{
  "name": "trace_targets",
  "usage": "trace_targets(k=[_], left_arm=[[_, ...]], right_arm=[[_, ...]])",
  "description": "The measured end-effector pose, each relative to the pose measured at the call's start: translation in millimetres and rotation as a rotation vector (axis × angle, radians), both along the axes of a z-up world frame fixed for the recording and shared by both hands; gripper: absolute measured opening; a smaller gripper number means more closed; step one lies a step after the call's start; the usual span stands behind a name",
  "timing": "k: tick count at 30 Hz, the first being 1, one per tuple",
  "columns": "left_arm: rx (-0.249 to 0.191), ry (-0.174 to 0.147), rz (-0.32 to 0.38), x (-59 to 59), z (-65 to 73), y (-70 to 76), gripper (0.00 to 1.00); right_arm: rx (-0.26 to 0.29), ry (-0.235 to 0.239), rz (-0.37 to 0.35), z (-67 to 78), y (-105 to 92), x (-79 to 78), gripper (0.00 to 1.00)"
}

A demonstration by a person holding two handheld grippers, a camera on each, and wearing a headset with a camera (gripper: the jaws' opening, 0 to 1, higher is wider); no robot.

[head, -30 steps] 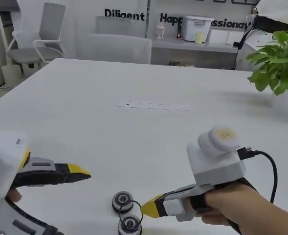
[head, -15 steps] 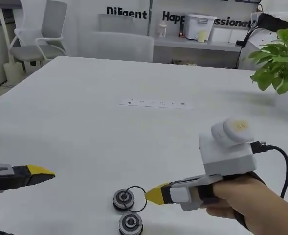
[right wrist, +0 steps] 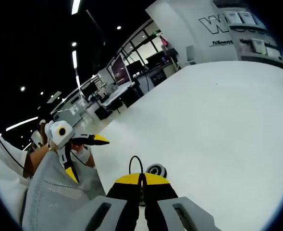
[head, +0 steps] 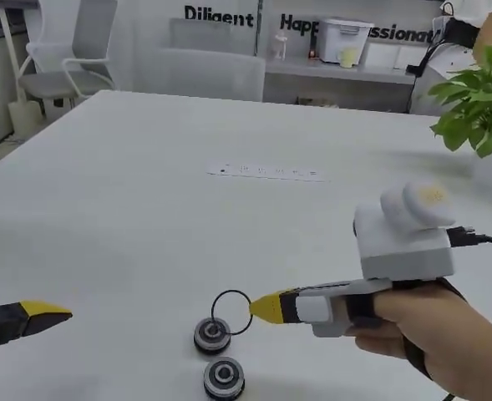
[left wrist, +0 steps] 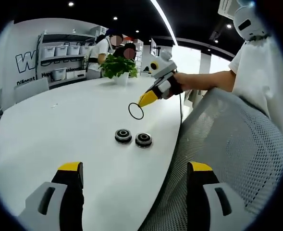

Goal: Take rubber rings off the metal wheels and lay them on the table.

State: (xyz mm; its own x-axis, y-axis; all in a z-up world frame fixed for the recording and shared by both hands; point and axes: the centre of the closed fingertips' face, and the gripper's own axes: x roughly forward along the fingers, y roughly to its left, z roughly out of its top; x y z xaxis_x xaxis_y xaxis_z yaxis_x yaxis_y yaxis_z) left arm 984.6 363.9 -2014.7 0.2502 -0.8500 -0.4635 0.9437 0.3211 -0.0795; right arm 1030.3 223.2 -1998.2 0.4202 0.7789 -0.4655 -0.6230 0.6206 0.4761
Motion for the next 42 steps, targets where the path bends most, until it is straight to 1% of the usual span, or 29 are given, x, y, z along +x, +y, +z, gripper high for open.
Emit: trace_targets(k=[4,8,14,18,22,27,30,34,36,37,38,40,42], left_arm=[[-0.014,0.014,0.011,-3.2,-2.2,-1.6,0.88],[-0.021,0.02,0.017,-5.5,-3.7,-3.3,0.88],[-0.048,0.024,0.055,-1.1,-0.7,-1.0,0.87],[-0.033,0.027,0.066,-1.2,-4.5,1.0,0.87],[-0.018,0.022,0.066,-1.1,-6.6,1.8,0.88],[-0.014,0.031,0.077,-0.5,-9.4,2.9,0.87],[-0.003,0.028,0.075,-0.7,-11.1,3.3,0.87],[0.003,0.032,0.075,-1.3,-12.4,3.5,0.84],[0.003,0.024,0.082,-0.1,-11.7,4.4,0.82],[0.007,0.012,0.086,1.5,-11.3,5.3,0.83],[0.008,0.008,0.088,2.1,-11.3,5.5,0.84],[0.007,0.01,0.087,2.1,-11.5,5.1,0.87],[0.008,0.011,0.081,1.2,-12.1,4.5,0.87]], right_arm=[[0.021,-0.02,0.0,9.8,4.3,0.7,0.0],[0.031,-0.037,0.01,15.4,10.3,0.0,0.0],[0.036,-0.054,0.034,21.1,19.4,-2.1,0.0],[0.046,-0.061,0.049,24.8,25.7,-3.6,0.0],[0.043,-0.066,0.063,25.4,32.7,-6.2,0.0],[0.023,-0.069,0.088,20.9,41.3,-9.7,0.0],[0.015,-0.073,0.099,18.1,46.1,-10.6,0.0],[-0.006,-0.072,0.11,10.2,52.6,-11.0,0.0],[-0.023,-0.072,0.125,4.6,55.6,-12.2,0.0],[-0.038,-0.071,0.136,1.5,56.0,-13.0,0.0],[-0.046,-0.07,0.14,-1.0,56.7,-13.0,0.0],[-0.052,-0.062,0.142,-5.7,57.8,-12.8,0.0],[-0.065,-0.06,0.151,-10.7,59.5,-15.0,0.0]])
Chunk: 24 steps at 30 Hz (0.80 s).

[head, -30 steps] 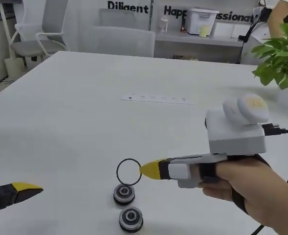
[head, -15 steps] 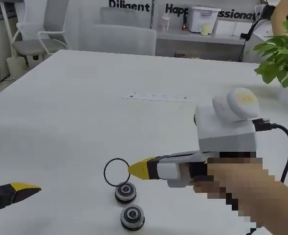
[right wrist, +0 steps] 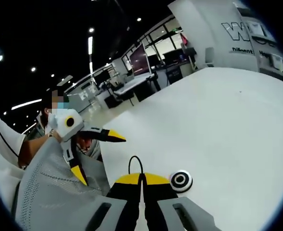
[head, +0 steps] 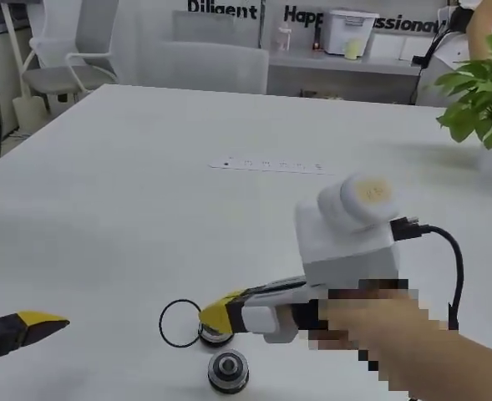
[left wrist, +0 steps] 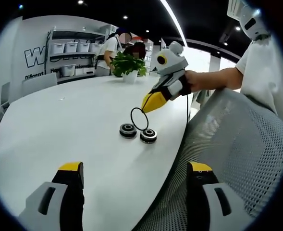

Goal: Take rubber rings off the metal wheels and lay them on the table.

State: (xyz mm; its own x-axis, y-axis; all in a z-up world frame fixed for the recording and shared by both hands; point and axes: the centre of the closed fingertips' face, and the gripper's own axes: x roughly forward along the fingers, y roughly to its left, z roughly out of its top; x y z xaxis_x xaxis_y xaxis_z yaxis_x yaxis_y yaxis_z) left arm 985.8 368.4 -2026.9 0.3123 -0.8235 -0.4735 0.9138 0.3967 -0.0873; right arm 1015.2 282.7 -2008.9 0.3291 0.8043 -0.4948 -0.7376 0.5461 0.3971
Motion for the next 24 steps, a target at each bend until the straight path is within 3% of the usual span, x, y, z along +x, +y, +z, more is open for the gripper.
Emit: trace_targets(k=[2,8,13,16,24], left_arm=[[0.002,-0.002,-0.004,-0.3,-0.1,-0.4,0.88],[0.002,0.0,-0.01,-1.5,-0.6,-1.3,0.88],[-0.003,-0.011,0.003,0.7,1.7,-0.2,0.88],[0.0,-0.006,0.007,0.8,0.8,0.8,0.88],[0.006,-0.003,0.004,0.2,0.1,0.8,0.88]], right_arm=[[-0.041,-0.008,0.011,-8.1,-0.3,-1.7,0.0],[-0.081,-0.008,0.034,-20.0,5.8,-4.9,0.0],[-0.095,-0.033,0.058,-24.7,12.2,-8.2,0.0],[-0.125,-0.07,0.068,-31.0,13.1,-7.0,0.0],[-0.168,-0.105,0.081,-44.4,13.2,-6.4,0.0]])
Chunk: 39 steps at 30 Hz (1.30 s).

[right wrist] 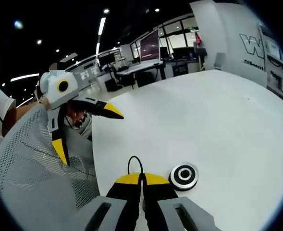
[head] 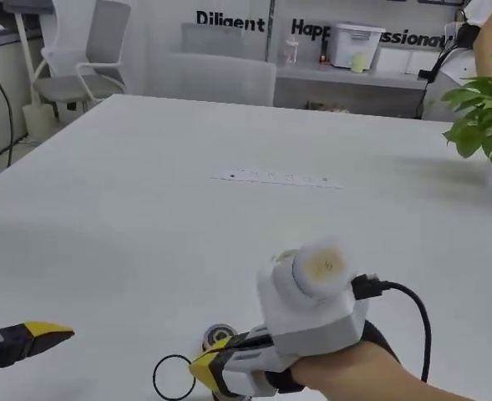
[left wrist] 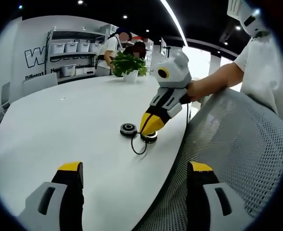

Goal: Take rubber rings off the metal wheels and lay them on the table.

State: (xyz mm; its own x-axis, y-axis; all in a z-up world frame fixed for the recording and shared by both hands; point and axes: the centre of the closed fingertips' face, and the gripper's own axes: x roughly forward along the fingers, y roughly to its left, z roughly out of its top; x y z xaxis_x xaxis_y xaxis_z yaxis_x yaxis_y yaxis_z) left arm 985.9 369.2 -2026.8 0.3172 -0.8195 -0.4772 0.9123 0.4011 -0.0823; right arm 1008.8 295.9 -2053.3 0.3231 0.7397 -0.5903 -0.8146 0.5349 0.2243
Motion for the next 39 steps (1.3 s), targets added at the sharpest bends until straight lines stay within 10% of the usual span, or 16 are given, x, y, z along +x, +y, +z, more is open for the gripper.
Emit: trace_targets(k=[23,39], left_arm=[[0.002,0.004,0.005,0.2,-0.4,0.9,0.87],[-0.008,0.0,0.007,0.9,1.4,0.6,0.87]], right_arm=[[-0.113,-0.088,0.078,-19.9,0.0,-1.3,0.0],[-0.042,-0.114,-0.002,7.5,-9.9,18.3,0.03]])
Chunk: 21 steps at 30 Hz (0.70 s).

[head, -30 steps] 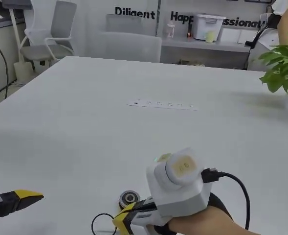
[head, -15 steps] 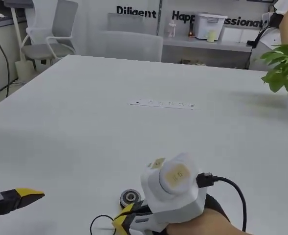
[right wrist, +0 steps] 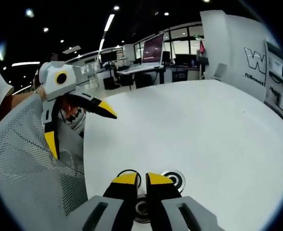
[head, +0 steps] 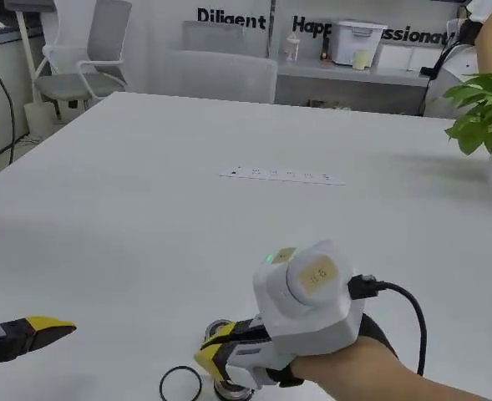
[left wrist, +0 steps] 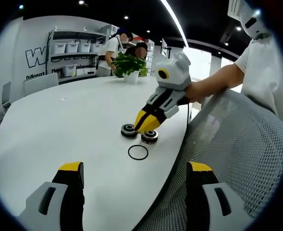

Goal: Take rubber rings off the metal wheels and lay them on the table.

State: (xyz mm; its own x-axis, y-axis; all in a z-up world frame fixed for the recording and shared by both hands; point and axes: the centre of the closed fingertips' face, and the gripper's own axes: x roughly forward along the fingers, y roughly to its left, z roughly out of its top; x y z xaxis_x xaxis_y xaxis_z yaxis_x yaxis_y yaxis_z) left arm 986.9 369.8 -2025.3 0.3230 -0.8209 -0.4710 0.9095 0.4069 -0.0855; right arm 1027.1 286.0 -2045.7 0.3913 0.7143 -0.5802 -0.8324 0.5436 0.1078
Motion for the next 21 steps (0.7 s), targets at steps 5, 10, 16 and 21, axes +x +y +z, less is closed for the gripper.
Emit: trace_targets(k=[5,10,16,21], left_arm=[[-0.001,0.0,-0.001,0.0,-0.1,-0.4,0.87],[-0.007,-0.003,0.004,1.0,1.2,-0.6,0.86],[-0.003,-0.007,0.001,1.1,0.8,-0.5,0.86],[-0.031,-0.006,0.035,5.6,3.8,1.8,0.87]], right_arm=[[0.063,-0.003,-0.039,19.1,-4.9,6.5,0.04],[0.118,-0.025,-0.067,43.8,-12.3,9.6,0.07],[0.168,-0.015,-0.051,60.1,-16.7,3.0,0.13],[0.204,-0.027,-0.052,71.3,-23.2,2.7,0.15]])
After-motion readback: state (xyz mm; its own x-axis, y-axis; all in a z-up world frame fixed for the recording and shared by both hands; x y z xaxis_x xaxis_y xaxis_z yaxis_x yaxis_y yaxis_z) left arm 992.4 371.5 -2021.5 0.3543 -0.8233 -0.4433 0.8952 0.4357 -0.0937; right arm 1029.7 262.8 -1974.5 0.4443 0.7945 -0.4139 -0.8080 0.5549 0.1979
